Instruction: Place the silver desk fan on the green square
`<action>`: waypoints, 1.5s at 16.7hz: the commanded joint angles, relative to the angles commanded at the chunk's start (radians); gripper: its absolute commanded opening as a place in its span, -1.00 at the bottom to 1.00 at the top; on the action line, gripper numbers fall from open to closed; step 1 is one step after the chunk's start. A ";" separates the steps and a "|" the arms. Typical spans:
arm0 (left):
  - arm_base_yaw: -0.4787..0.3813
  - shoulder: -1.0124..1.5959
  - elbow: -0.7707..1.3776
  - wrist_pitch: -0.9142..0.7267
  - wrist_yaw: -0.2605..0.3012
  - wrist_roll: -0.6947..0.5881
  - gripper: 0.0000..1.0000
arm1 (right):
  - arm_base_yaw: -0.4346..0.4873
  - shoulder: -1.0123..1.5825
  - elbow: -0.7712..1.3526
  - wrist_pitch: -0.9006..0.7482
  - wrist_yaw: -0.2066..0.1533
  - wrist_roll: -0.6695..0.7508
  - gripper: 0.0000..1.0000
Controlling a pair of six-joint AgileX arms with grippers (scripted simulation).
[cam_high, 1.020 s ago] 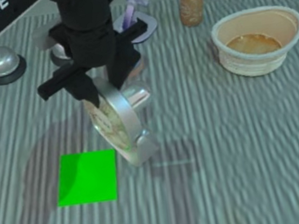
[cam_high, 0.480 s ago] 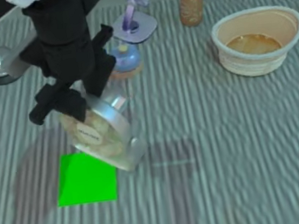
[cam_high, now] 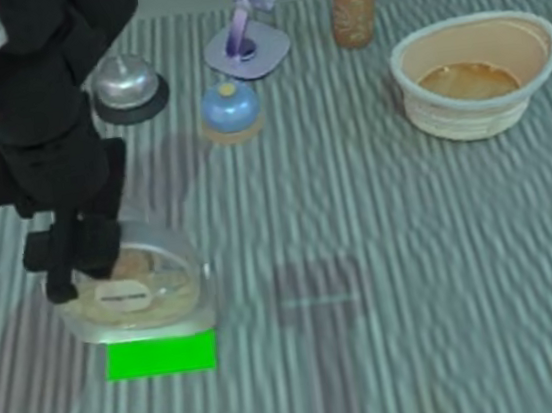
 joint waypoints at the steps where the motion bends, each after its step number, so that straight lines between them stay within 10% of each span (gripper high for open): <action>1: 0.005 -0.012 -0.018 0.005 0.001 -0.020 -1.00 | 0.000 0.000 0.000 0.000 0.000 0.000 1.00; 16: 0.010 -0.001 -0.145 0.143 0.002 -0.027 -1.00 | 0.000 0.000 0.000 0.000 0.000 0.000 1.00; 25: 0.010 -0.001 -0.145 0.143 0.002 -0.027 0.36 | 0.000 0.000 0.000 0.000 0.000 0.000 1.00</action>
